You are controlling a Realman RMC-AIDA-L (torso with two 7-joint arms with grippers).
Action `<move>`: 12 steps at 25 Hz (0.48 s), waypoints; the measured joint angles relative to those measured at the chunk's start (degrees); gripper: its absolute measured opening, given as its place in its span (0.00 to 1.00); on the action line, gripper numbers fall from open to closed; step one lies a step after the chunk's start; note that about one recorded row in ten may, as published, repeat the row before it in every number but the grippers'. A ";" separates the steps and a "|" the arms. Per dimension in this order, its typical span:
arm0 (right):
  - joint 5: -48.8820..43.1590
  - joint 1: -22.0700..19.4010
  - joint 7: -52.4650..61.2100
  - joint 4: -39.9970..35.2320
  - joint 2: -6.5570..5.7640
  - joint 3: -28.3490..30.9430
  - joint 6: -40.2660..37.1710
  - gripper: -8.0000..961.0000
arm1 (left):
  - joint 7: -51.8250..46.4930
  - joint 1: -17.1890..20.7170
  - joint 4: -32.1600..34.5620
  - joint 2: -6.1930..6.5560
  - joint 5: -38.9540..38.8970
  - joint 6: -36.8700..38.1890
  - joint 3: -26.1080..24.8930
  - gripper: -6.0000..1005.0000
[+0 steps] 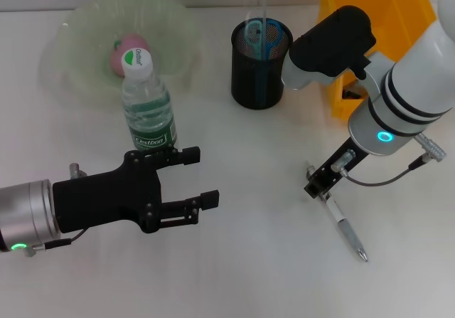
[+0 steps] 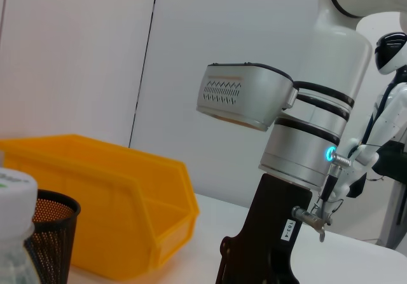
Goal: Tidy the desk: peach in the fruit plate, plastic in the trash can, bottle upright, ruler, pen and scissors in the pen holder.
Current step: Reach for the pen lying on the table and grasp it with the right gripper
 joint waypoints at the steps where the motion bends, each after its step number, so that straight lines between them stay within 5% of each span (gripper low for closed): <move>1: -0.04 0.03 0.01 0.23 0.00 0.03 0.07 0.41 | 0.00 0.00 0.00 0.00 0.01 -0.01 0.00 0.79; 12: -0.08 0.56 0.06 1.46 0.00 0.07 1.28 0.38 | 0.04 -0.38 -0.01 0.00 0.29 -0.02 0.00 0.79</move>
